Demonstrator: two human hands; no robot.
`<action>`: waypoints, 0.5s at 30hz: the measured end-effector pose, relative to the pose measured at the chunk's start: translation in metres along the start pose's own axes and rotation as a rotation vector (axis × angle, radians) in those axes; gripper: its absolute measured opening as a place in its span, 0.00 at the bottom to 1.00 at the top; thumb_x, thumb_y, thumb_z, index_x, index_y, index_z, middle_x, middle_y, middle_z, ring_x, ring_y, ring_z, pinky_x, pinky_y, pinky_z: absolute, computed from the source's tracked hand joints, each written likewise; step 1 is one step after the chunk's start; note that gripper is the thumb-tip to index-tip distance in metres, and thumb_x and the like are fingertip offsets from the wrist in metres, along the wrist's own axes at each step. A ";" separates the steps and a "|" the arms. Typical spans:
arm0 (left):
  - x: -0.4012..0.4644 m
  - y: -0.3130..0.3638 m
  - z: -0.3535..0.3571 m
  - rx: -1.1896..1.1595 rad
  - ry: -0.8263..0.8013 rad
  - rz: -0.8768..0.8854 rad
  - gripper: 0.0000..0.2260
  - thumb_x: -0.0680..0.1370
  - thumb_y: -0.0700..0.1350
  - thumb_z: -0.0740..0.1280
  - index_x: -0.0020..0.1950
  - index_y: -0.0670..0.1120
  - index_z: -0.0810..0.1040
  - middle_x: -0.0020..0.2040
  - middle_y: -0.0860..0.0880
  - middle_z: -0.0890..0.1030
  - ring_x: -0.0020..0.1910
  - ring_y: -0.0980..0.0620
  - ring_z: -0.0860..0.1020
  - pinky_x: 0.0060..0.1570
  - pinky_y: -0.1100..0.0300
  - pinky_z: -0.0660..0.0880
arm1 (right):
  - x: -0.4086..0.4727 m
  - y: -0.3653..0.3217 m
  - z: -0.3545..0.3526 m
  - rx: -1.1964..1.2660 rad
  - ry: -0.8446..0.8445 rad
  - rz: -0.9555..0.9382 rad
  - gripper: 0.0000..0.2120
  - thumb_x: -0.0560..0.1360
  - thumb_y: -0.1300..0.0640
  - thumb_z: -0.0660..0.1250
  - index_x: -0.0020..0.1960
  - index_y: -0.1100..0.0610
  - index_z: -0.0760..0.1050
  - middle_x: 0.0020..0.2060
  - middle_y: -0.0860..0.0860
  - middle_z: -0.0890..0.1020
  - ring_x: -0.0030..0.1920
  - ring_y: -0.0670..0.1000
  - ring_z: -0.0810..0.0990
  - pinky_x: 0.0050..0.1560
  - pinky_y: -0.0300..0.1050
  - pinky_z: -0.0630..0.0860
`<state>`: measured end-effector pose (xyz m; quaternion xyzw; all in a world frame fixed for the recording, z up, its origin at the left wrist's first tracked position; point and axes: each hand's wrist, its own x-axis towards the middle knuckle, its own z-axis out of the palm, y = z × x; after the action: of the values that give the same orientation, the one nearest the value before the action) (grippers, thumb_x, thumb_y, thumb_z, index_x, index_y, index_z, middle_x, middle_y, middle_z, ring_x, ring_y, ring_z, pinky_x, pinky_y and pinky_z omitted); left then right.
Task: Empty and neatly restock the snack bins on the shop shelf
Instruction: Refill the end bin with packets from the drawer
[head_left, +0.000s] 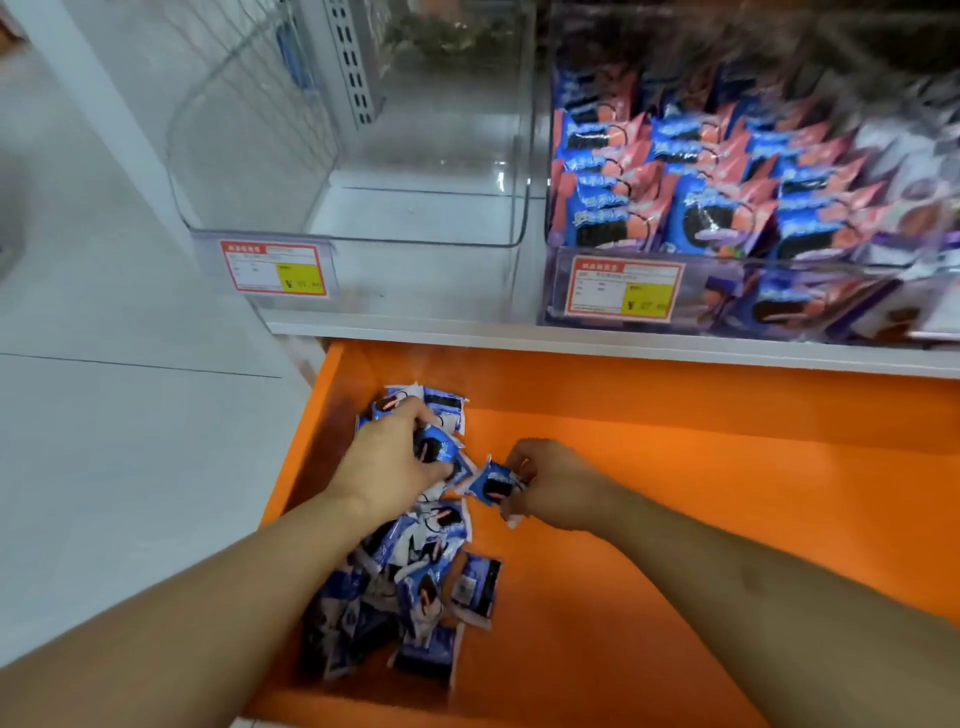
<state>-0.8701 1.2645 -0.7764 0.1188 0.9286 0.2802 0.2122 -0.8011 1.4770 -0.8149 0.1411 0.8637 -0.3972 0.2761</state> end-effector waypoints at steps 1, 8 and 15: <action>-0.009 0.010 -0.008 -0.079 -0.026 0.006 0.22 0.72 0.50 0.81 0.57 0.58 0.72 0.47 0.50 0.85 0.34 0.53 0.84 0.37 0.52 0.84 | -0.016 -0.007 -0.013 0.027 -0.007 -0.012 0.19 0.70 0.57 0.82 0.56 0.53 0.77 0.49 0.54 0.84 0.43 0.56 0.86 0.39 0.56 0.84; -0.101 0.091 -0.086 -0.442 0.012 0.179 0.16 0.71 0.54 0.81 0.55 0.58 0.80 0.40 0.52 0.85 0.35 0.55 0.80 0.35 0.63 0.75 | -0.161 -0.085 -0.108 0.214 0.003 -0.263 0.21 0.77 0.64 0.76 0.66 0.51 0.77 0.48 0.60 0.85 0.40 0.54 0.87 0.40 0.49 0.85; -0.215 0.134 -0.143 -0.818 0.124 0.157 0.14 0.77 0.56 0.73 0.60 0.53 0.84 0.45 0.54 0.85 0.43 0.55 0.82 0.49 0.54 0.75 | -0.276 -0.134 -0.128 0.485 0.052 -0.454 0.20 0.79 0.65 0.73 0.64 0.44 0.82 0.58 0.60 0.83 0.42 0.63 0.85 0.48 0.58 0.85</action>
<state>-0.7329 1.2336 -0.5217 0.0780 0.7398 0.6479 0.1638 -0.6866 1.4815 -0.5028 0.0168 0.7601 -0.6390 0.1170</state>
